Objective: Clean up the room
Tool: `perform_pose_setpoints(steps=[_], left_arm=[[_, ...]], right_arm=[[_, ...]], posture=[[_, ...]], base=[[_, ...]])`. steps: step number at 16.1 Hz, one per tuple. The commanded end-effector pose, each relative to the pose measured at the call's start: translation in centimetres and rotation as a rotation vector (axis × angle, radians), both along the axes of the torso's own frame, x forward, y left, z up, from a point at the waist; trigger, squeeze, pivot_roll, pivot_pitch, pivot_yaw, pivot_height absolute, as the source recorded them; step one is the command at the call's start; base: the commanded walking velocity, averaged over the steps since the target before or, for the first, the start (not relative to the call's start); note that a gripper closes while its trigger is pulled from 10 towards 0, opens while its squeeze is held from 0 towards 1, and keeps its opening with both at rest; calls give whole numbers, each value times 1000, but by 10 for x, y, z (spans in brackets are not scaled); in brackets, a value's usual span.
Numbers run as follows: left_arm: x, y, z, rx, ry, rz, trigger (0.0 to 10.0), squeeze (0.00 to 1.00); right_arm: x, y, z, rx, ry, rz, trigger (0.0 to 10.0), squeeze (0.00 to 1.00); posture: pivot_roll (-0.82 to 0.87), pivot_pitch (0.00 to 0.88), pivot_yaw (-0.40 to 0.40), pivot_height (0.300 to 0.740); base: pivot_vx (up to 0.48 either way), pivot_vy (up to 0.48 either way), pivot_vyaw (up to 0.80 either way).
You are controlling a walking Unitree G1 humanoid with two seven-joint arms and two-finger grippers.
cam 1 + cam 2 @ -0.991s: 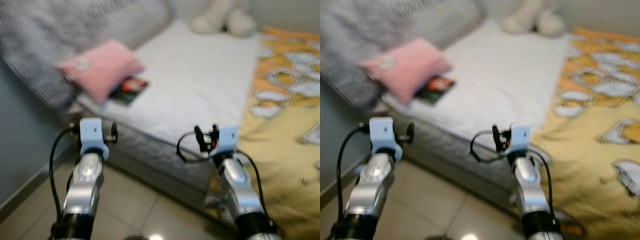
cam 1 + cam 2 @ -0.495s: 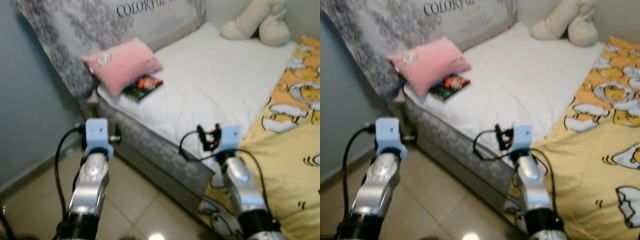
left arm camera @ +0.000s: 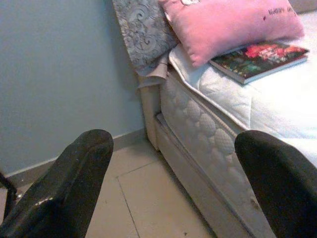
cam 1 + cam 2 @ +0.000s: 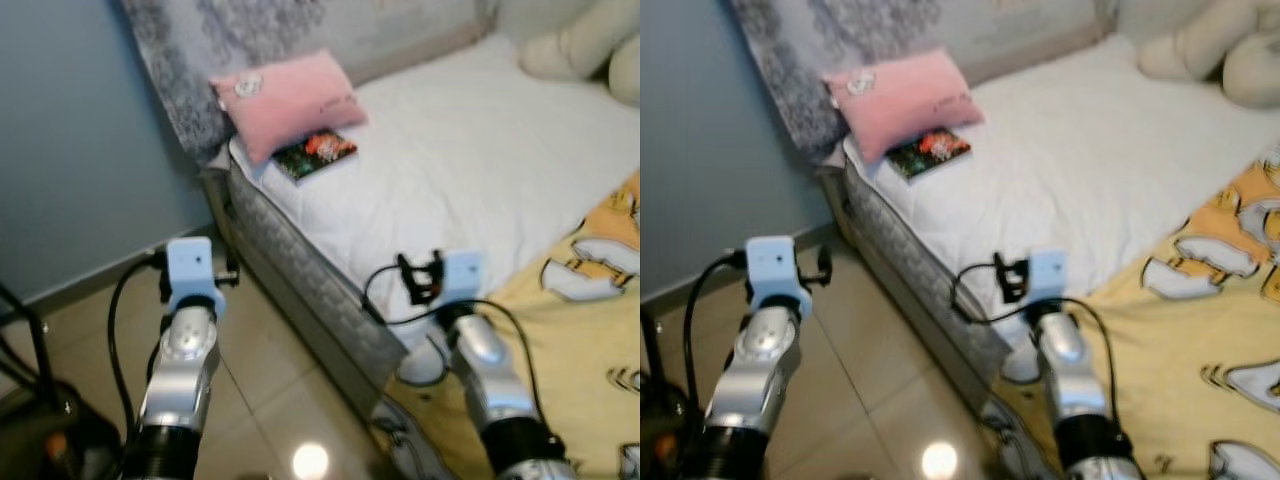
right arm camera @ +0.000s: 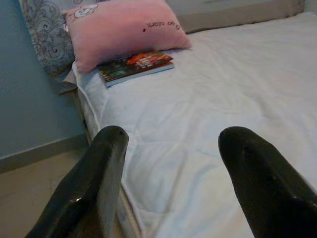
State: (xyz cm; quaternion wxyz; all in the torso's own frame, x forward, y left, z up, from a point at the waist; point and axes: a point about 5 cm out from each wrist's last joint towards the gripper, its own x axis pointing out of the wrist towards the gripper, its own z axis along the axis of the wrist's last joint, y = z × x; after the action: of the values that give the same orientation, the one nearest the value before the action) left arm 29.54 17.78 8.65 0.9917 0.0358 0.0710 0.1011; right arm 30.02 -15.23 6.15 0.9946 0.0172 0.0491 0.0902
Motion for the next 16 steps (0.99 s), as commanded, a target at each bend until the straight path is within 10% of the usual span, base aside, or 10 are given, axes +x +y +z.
perform_pose_setpoints(steps=[1,6,9,11,16], left_arm=[[-2,9,0,9,6,34,10000,0],[-11,10,-2,7,-19,13,10000,0],[-46,18,-5,4,-69,-59,10000,0],[-63,10,3,166,-158,-219,10000,0],[-60,8,7,152,-178,-167,10000,0]], right_arm=[[3,10,3,15,-13,31,10000,0],[3,7,3,18,-21,26,10000,0],[-4,-16,1,59,-34,-96,10000,0],[-14,-22,-2,53,-58,-119,10000,0],[-16,-10,-11,54,-33,-29,10000,71]], posture=[[-43,0,39,740],[-38,0,35,740],[-39,0,44,740],[-33,0,39,740],[-5,0,17,740]], base=[[0,0,475],[0,0,474],[0,0,477],[0,0,491],[0,0,528]])
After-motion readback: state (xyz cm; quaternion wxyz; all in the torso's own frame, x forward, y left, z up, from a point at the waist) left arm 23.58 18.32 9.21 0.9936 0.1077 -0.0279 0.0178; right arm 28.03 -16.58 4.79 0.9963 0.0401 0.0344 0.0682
